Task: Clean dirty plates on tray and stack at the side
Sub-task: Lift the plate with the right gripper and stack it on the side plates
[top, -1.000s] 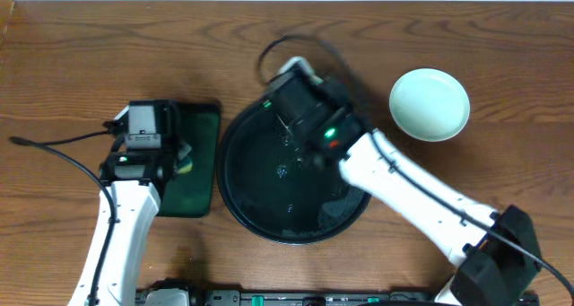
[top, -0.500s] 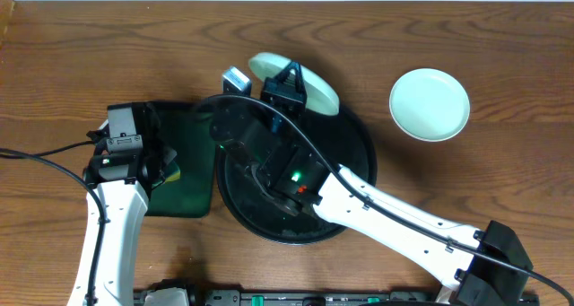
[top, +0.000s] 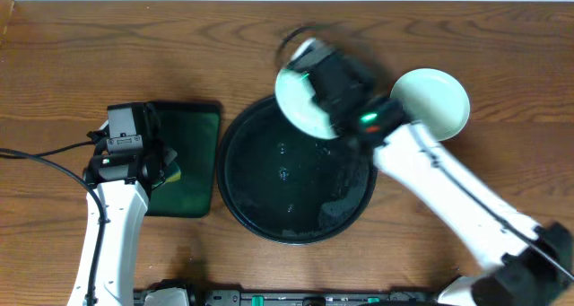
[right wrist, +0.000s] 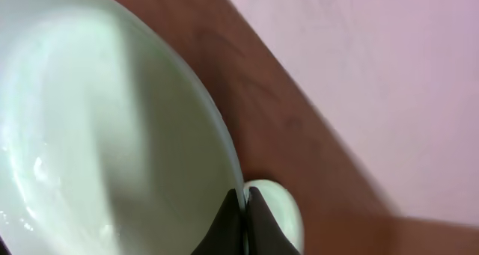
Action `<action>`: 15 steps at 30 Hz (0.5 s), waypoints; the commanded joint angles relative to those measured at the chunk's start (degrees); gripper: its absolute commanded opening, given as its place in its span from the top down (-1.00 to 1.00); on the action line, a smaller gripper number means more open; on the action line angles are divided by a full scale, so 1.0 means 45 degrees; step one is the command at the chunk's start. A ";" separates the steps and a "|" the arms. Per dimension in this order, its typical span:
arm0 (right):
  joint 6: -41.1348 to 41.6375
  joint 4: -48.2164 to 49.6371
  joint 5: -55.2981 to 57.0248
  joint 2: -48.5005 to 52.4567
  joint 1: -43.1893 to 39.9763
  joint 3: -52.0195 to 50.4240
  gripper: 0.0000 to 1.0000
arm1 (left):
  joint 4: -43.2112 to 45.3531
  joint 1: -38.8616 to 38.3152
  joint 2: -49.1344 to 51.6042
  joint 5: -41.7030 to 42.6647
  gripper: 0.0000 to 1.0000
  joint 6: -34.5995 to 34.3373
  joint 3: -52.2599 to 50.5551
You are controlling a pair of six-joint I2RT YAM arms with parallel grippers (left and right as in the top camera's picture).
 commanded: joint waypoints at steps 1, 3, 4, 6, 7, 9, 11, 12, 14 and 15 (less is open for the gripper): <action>0.2803 -0.0131 -0.3973 -0.1010 -0.2657 0.0112 0.98 | 0.0000 0.0053 0.0000 -0.0058 0.85 0.0272 -0.0034; 0.3575 -0.0393 -0.5746 -0.1015 -0.4381 0.0112 0.97 | -0.0005 0.0053 0.0000 -0.0058 0.85 0.0272 -0.0034; 0.3920 -0.0588 -0.6844 -0.0933 -0.5372 0.0073 0.98 | -0.0005 0.0053 0.0000 -0.0058 0.85 0.0272 -0.0034; 0.4347 -0.1001 -0.8534 -0.0665 -0.6999 0.0034 0.97 | 0.0000 0.0053 0.0000 -0.0058 0.85 0.0267 -0.0034; 0.4575 -0.1209 -0.9092 -0.0466 -0.7718 0.0024 0.97 | 0.0005 0.0053 0.0000 -0.0058 0.85 0.0272 -0.0034; 0.5066 -0.1593 -0.9583 0.0073 -0.8966 0.0024 0.97 | 0.0039 0.0053 0.0000 -0.0058 0.85 0.0267 -0.0034; 0.5688 -0.1787 -0.9568 0.0787 -1.0015 0.0019 0.98 | 0.0049 0.0053 0.0000 -0.0063 0.85 0.0267 -0.0034; 0.5984 -0.1773 -0.9573 0.1161 -1.0394 0.0019 0.97 | 0.0049 0.0053 0.0000 -0.0063 0.85 0.0267 -0.0034; 0.6232 -0.1608 -0.9573 0.1889 -1.1001 0.0019 0.98 | 0.0049 0.0053 0.0000 -0.0063 0.85 0.0272 -0.0034; 0.6251 -0.1501 -0.9568 0.2288 -1.1278 0.0019 0.97 | 0.0049 0.0053 0.0000 -0.0063 0.85 0.0272 -0.0034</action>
